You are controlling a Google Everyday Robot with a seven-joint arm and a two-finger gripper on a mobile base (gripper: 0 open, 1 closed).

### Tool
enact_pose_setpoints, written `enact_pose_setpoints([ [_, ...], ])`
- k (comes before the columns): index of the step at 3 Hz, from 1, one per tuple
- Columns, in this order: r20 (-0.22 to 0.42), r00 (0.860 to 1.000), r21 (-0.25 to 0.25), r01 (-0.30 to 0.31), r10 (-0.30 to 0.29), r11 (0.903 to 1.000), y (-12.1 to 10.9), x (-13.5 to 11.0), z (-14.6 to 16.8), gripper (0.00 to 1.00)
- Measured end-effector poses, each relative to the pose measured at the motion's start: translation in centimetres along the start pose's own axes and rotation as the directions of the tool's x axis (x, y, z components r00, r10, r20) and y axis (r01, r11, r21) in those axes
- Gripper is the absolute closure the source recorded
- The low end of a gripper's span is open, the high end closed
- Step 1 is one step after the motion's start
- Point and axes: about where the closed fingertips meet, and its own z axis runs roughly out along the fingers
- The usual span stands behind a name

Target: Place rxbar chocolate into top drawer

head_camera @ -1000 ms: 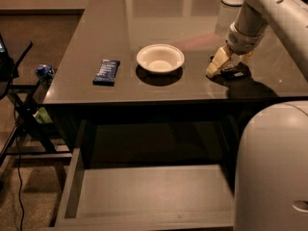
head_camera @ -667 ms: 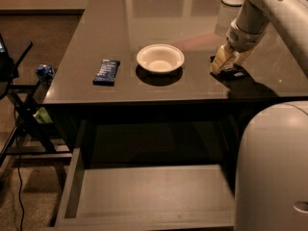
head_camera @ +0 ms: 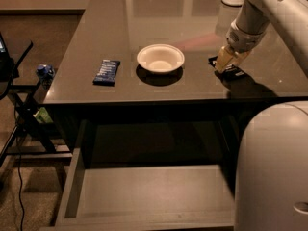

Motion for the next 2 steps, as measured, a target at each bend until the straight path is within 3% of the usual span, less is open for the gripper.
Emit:
enact_pose_setpoints([
  [2,0.000,1.000,0.000,0.000,0.000,1.0000,-0.08,-0.38,-1.76,1.00],
])
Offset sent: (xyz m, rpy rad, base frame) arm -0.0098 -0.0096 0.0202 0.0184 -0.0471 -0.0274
